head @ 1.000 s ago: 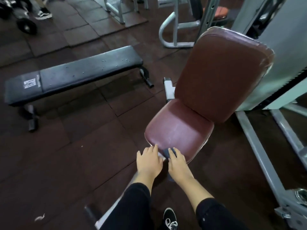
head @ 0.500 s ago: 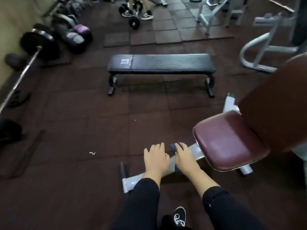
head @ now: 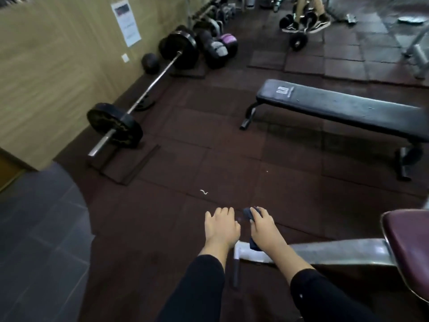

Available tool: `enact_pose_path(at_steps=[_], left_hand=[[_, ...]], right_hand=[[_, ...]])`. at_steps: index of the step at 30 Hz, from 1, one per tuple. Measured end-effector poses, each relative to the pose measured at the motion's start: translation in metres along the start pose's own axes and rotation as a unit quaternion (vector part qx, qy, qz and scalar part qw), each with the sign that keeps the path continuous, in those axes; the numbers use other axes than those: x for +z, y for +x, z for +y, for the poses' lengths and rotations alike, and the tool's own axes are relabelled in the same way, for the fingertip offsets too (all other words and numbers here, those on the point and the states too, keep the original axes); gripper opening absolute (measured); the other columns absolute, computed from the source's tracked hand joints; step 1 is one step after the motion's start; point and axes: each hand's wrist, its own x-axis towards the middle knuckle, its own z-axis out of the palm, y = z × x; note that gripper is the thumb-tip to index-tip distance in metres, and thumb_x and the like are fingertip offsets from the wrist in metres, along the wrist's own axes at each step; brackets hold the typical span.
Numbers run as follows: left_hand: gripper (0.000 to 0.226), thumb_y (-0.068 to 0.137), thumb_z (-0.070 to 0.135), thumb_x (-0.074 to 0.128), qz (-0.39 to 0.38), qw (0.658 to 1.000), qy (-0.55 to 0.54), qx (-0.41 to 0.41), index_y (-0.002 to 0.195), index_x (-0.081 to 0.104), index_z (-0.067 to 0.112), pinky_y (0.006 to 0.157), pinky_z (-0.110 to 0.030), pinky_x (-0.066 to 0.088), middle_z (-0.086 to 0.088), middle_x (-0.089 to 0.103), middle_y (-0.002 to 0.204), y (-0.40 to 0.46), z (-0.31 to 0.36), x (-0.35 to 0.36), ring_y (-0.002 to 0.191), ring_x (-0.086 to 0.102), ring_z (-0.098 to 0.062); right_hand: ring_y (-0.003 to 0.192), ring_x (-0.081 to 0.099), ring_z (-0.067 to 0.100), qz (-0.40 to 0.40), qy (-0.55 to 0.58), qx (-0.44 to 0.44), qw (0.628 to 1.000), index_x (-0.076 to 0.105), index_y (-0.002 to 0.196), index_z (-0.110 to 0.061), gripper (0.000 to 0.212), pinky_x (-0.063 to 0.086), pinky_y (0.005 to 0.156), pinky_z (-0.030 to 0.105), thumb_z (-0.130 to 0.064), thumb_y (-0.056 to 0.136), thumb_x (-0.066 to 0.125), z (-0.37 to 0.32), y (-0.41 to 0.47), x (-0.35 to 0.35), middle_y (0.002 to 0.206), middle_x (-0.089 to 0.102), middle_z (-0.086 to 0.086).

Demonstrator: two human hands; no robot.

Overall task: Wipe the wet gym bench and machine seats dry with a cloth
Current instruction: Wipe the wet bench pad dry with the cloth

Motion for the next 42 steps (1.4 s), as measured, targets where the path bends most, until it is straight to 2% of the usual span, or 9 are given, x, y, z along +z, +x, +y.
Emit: enact_pose_path(at_steps=[4,8,16,21,23,26,30,37,42], left_hand=[[0.042,0.1,0.034,0.034,-0.008,1.0,-0.001,-0.028,0.138,0.043,0.017,0.107,-0.044,0.027,0.002,0.048,0.139,-0.007,-0.077,-0.003,0.131,0.04,-0.018],[0.04,0.1,0.033,0.034,-0.019,0.999,-0.015,-0.044,0.135,0.045,0.018,0.106,-0.043,0.028,0.003,0.049,0.138,-0.002,-0.118,-0.005,0.13,0.04,-0.018],[0.035,0.099,0.033,0.034,-0.005,0.999,-0.024,-0.022,0.129,0.047,0.019,0.102,-0.043,0.03,0.003,0.051,0.134,0.061,-0.145,-0.031,0.127,0.042,-0.018],[0.038,0.099,0.033,0.034,0.0,1.0,-0.007,-0.009,0.133,0.046,0.021,0.103,-0.042,0.03,0.004,0.05,0.136,0.14,-0.162,-0.065,0.129,0.04,-0.017],[0.039,0.1,0.033,0.034,-0.001,1.0,0.006,-0.003,0.135,0.045,0.02,0.104,-0.042,0.029,0.004,0.049,0.137,0.179,-0.166,-0.084,0.129,0.04,-0.017],[0.04,0.1,0.033,0.034,-0.008,1.0,0.022,0.011,0.137,0.043,0.02,0.105,-0.042,0.028,0.004,0.048,0.138,0.238,-0.162,-0.112,0.13,0.039,-0.017],[0.039,0.1,0.033,0.034,0.001,0.999,0.026,0.045,0.136,0.044,0.02,0.106,-0.042,0.028,0.004,0.048,0.138,0.309,-0.134,-0.143,0.13,0.04,-0.017],[0.039,0.1,0.032,0.034,-0.007,0.989,0.045,0.138,0.137,0.043,0.02,0.107,-0.043,0.027,0.004,0.049,0.138,0.413,-0.081,-0.184,0.129,0.04,-0.017],[0.04,0.1,0.032,0.035,-0.026,0.973,0.084,0.215,0.138,0.042,0.02,0.107,-0.045,0.027,0.002,0.047,0.14,0.502,-0.042,-0.207,0.131,0.039,-0.019]], right_hand=[[0.132,0.033,0.031,0.001,0.0,-0.021,1.0,0.028,0.144,-0.007,0.045,0.025,0.108,0.03,-0.016,0.1,0.034,-0.071,0.011,0.033,0.149,0.026,0.013],[0.128,0.037,0.033,0.006,-0.01,-0.028,1.0,0.031,0.142,-0.006,0.044,0.027,0.107,0.032,-0.015,0.1,0.035,-0.11,0.024,0.047,0.147,0.03,0.013],[0.129,0.036,0.034,0.007,-0.02,-0.026,0.999,0.031,0.142,-0.005,0.044,0.028,0.107,0.032,-0.014,0.099,0.036,-0.136,0.092,0.041,0.147,0.029,0.015],[0.118,0.047,0.043,0.02,-0.009,-0.025,0.999,0.043,0.134,0.003,0.04,0.037,0.102,0.041,-0.008,0.095,0.044,-0.143,0.172,0.031,0.137,0.041,0.023],[0.118,0.047,0.043,0.033,-0.002,-0.023,0.999,0.044,0.134,0.003,0.04,0.037,0.102,0.041,-0.007,0.095,0.045,-0.144,0.212,0.018,0.137,0.041,0.023],[0.127,0.037,0.033,0.033,0.003,-0.007,0.999,0.032,0.142,-0.006,0.044,0.03,0.106,0.032,-0.015,0.1,0.036,-0.143,0.265,-0.013,0.147,0.029,0.014],[0.129,0.035,0.03,0.044,-0.019,0.0,0.999,0.025,0.146,-0.009,0.046,0.028,0.108,0.03,-0.019,0.101,0.031,-0.129,0.327,-0.052,0.15,0.024,0.011],[0.134,0.031,0.031,0.065,-0.021,0.081,0.994,0.024,0.145,-0.007,0.046,0.022,0.11,0.033,-0.017,0.101,0.03,-0.096,0.403,-0.102,0.15,0.024,0.013],[0.135,0.029,0.031,0.101,-0.001,0.148,0.984,0.028,0.143,-0.005,0.045,0.028,0.11,0.037,-0.012,0.1,0.034,-0.066,0.461,-0.134,0.15,0.026,0.012]])
